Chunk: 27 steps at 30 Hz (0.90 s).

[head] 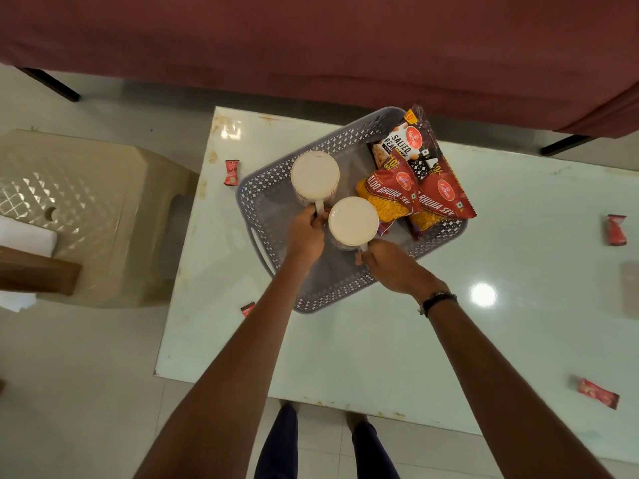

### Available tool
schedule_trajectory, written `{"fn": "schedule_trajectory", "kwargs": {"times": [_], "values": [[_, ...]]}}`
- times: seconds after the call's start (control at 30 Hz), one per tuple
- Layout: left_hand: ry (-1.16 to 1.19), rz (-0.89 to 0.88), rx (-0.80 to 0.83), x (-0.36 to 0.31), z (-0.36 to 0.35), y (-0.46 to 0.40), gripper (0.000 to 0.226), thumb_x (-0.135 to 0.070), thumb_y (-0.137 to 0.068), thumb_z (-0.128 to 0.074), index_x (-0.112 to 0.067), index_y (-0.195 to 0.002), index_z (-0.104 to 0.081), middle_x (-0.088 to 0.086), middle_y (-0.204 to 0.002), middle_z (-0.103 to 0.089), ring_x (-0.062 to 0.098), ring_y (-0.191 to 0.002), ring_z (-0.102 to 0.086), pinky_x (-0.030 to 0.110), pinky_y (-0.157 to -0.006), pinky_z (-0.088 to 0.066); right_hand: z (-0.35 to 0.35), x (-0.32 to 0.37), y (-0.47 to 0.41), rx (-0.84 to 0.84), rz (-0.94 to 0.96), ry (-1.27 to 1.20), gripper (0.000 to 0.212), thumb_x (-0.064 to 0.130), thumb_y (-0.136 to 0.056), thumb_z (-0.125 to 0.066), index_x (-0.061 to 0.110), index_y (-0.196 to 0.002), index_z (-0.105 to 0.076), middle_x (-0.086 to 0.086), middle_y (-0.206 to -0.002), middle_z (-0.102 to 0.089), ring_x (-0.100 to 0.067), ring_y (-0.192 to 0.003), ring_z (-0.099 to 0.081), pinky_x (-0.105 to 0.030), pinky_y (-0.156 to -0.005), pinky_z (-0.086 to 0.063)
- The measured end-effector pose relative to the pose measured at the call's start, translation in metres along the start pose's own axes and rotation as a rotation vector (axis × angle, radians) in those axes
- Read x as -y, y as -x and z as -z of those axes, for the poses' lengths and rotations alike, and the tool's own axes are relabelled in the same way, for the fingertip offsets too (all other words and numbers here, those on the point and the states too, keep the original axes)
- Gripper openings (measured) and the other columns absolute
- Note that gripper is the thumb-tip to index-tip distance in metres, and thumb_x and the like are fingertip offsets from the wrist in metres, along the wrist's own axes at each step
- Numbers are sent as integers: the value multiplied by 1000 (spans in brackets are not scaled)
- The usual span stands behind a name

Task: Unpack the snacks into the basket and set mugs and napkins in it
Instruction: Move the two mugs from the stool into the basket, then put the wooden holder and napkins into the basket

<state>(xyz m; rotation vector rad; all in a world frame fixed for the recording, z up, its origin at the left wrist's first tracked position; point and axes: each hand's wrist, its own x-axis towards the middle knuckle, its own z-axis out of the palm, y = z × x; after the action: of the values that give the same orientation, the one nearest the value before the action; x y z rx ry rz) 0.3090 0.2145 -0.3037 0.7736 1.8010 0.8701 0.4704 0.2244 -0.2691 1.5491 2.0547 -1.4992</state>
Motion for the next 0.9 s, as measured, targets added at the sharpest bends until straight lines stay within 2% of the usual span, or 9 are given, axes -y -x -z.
{"fn": "schedule_trajectory", "kwargs": {"times": [0.1,0.13,0.2,0.27,0.33,0.43,0.57,0.77,0.9], "values": [[46,51,-23,-8,7,8,23,-7,-92,-48,-9,-109,-64,6,-102,-68,17,-96,-61,33,-84,-50,3,6,7,-119,-35,-92,18,10,-93,-51,0,-81,-60,-7,-77,-54,-21,-77,-49,-18,-55,-35],[46,53,-51,-12,11,13,23,-6,-91,-48,-8,-109,-63,6,-102,-67,16,-94,-60,25,-77,-50,3,8,11,-189,-51,-101,17,9,-92,-53,1,-80,-62,-6,-76,-56,-20,-78,-50,-16,-58,-37],[64,49,-122,-16,17,26,23,-5,-90,-47,-7,-108,-61,3,-100,-65,12,-90,-57,15,-67,-44,3,11,25,-397,-85,-111,16,8,-91,-53,0,-92,-67,-11,-90,-63,-21,-84,-53,-15,-69,-38],[144,73,-170,-15,27,40,20,-5,-89,-48,-10,-105,-60,-2,-96,-63,10,-88,-58,17,-72,-48,2,20,42,-638,-105,-189,17,10,-92,-54,0,-98,-66,-14,-100,-65,-20,-86,-54,-4,-61,-35],[253,119,-161,-12,40,53,18,-7,-90,-51,-12,-106,-58,-3,-97,-65,9,-90,-60,24,-81,-52,-2,35,56,-761,-86,-260,17,15,-92,-57,1,-97,-65,-13,-102,-66,-19,-87,-56,0,-59,-37],[422,128,-139,-10,65,73,15,-5,-91,-51,-12,-103,-56,2,-95,-68,12,-87,-65,21,-77,-52,-16,66,59,-711,37,-360,15,14,-91,-60,1,-96,-65,-9,-102,-66,-17,-92,-60,2,-68,-40],[532,92,-192,-7,110,101,14,-4,-94,-45,-8,-103,-56,11,-92,-68,19,-84,-65,23,-78,-52,-46,120,47,-601,200,-403,9,13,-91,-60,10,-96,-67,-3,-97,-68,-7,-88,-61,-14,-80,-48],[599,134,-355,24,199,126,19,-4,-96,-40,-6,-107,-56,6,-90,-69,14,-80,-65,23,-78,-52,-112,207,23,-387,412,-359,9,11,-92,-58,13,-93,-66,6,-91,-64,5,-85,-58,-4,-75,-42],[638,187,-509,53,260,132,17,-4,-94,-42,-7,-105,-55,9,-89,-68,16,-80,-64,20,-74,-53,-164,255,-1,-251,447,-341,10,13,-93,-57,14,-92,-67,7,-93,-64,2,-85,-59,-2,-74,-41]]}}
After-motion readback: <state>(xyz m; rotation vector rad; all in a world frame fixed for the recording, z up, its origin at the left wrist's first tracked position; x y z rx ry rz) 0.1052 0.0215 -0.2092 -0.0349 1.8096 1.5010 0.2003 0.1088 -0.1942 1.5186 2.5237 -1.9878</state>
